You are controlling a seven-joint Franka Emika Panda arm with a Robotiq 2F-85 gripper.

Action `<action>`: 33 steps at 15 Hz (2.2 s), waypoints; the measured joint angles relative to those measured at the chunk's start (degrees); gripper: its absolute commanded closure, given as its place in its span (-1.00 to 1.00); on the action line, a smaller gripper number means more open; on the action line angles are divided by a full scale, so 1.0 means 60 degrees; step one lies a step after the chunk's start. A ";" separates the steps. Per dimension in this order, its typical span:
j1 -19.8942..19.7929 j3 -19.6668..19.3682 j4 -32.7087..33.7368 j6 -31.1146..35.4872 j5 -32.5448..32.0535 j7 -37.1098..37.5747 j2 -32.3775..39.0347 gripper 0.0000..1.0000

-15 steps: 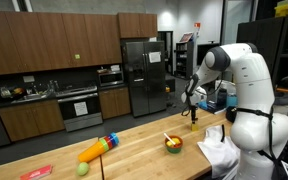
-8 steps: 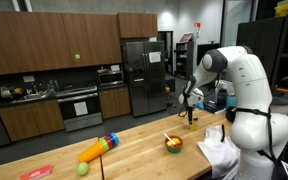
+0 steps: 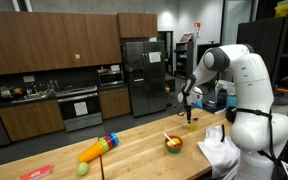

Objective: Move the yellow block on the table to the left.

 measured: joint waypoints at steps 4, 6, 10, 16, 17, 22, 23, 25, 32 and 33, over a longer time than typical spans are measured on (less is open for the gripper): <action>0.0264 -0.0042 -0.0595 -0.0538 -0.0326 0.0876 -0.1054 -1.00; 0.0308 -0.0085 -0.0913 -0.0562 -0.0532 0.1329 -0.1478 -1.00; 0.0296 -0.0246 -0.1518 -0.0232 -0.0714 0.1832 -0.2005 -1.00; 0.0282 -0.0583 -0.2044 0.0788 -0.0953 0.2149 -0.2116 -1.00; 0.0273 -0.0605 -0.2095 0.0874 -0.0940 0.2127 -0.2113 -1.00; 0.0167 -0.0603 -0.2156 0.0896 -0.0612 0.1886 -0.1930 -1.00; 0.0143 -0.0592 -0.2129 0.0897 -0.0379 0.1714 -0.1841 -1.00; 0.0020 -0.0437 -0.2050 0.0895 0.0501 0.0893 -0.1646 -1.00; -0.0263 -0.0184 -0.1529 0.0863 0.1465 -0.0448 -0.0917 -1.00; -0.0265 -0.0195 -0.1450 0.0863 0.1386 -0.0449 -0.0810 -1.00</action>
